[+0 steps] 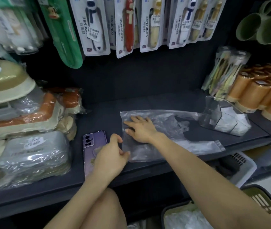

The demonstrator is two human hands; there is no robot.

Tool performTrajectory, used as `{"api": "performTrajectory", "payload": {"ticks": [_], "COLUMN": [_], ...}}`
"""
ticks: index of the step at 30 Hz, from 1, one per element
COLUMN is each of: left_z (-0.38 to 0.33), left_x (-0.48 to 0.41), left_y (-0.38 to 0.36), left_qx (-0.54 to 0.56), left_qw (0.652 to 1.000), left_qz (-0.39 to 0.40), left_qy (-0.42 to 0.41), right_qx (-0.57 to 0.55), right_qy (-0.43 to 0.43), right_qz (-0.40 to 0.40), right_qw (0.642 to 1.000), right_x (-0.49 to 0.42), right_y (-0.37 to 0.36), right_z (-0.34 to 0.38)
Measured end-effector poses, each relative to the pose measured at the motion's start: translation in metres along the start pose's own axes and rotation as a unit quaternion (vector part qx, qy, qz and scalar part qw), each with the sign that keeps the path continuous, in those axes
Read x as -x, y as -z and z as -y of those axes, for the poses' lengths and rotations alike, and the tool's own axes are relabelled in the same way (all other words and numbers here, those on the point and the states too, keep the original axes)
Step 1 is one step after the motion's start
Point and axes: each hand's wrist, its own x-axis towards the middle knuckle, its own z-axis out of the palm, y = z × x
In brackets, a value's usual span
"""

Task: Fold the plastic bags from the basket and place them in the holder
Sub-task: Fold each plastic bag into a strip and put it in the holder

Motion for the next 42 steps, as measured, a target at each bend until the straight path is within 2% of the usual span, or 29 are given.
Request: {"api": "performTrajectory", "payload": {"ticks": [4,6,8,10,11,12,13,16,18,23,26,29,31,33,39,42], "left_z": [-0.001,-0.002,0.000,-0.001,-0.002,-0.007,-0.013,-0.018,-0.011,-0.004,-0.008,-0.018,-0.021,-0.016,-0.009,-0.009], "left_x": [0.005,0.006,-0.001,-0.017,-0.030,-0.043,-0.055,-0.081,-0.089,-0.087,-0.083,-0.061,-0.042,-0.032,-0.032,-0.032], "left_y": [0.007,0.015,0.016,0.009,0.003,-0.003,-0.008,-0.023,-0.031,-0.030,-0.027,-0.029,-0.037,-0.046,-0.045,-0.044], "left_qx": [-0.056,-0.143,-0.224,-0.238,-0.236,-0.242,-0.257,-0.315,-0.312,-0.314,-0.262,-0.259,-0.262,-0.276,-0.293,-0.288], "left_qw": [0.997,0.989,0.963,0.933,0.922,0.919,0.924,0.928,0.930,0.928,0.947,0.946,0.940,0.937,0.935,0.936], "left_qz": [0.053,0.010,-0.088,-0.157,-0.165,-0.136,-0.072,0.105,0.142,0.160,0.139,0.072,0.086,0.113,0.138,0.145], "left_qy": [-0.006,-0.033,-0.117,-0.221,-0.261,-0.281,-0.276,-0.168,-0.130,-0.123,-0.125,-0.179,-0.200,-0.182,-0.144,-0.144], "right_qx": [-0.012,-0.034,-0.063,-0.066,-0.059,-0.050,-0.037,0.010,0.032,0.058,0.013,-0.013,-0.029,-0.030,-0.010,-0.004], "right_qy": [0.008,0.022,0.018,-0.012,-0.032,-0.051,-0.063,-0.059,-0.056,-0.101,-0.085,-0.022,0.016,0.027,-0.035,0.020], "right_qz": [-0.043,-0.104,-0.164,-0.176,-0.163,-0.143,-0.119,-0.049,-0.025,-0.016,-0.104,-0.187,-0.189,-0.161,-0.179,-0.203], "right_qw": [0.999,0.994,0.984,0.982,0.984,0.987,0.990,0.997,0.998,0.993,0.991,0.982,0.981,0.986,0.983,0.979], "right_x": [0.003,0.011,0.019,0.027,0.030,0.031,0.033,0.040,0.047,0.067,0.082,0.095,0.099,0.105,0.139,0.160], "right_y": [-0.001,0.001,0.005,0.008,0.009,0.008,0.007,-0.003,-0.010,-0.004,0.002,-0.013,-0.033,-0.049,-0.049,-0.047], "right_z": [0.002,-0.005,-0.020,-0.039,-0.048,-0.056,-0.062,-0.072,-0.082,-0.123,-0.107,-0.056,-0.031,-0.029,-0.092,-0.105]}}
